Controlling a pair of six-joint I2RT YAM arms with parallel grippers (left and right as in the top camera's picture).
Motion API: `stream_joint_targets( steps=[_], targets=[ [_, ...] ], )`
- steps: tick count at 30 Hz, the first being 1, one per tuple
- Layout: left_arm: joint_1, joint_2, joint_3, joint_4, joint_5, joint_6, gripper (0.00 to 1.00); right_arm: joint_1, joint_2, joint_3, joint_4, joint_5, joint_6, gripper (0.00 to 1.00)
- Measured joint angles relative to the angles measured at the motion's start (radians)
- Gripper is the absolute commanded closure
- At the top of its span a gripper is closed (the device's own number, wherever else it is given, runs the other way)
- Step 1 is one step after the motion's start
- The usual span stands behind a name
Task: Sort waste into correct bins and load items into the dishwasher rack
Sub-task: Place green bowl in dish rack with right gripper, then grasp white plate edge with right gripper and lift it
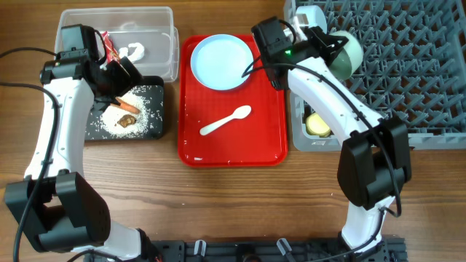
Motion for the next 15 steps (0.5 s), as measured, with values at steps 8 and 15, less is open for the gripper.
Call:
stream_joint_targets(
  steps=[8,15],
  targets=[
    [0.000,0.000,0.000,0.000,0.000,0.000,0.00,0.000,0.008,-0.142,0.005,0.012,0.241,0.96],
    [0.000,0.000,0.000,0.000,0.000,0.000,0.00,0.020,0.010,-0.176,0.031,0.035,0.265,0.96]
  ],
)
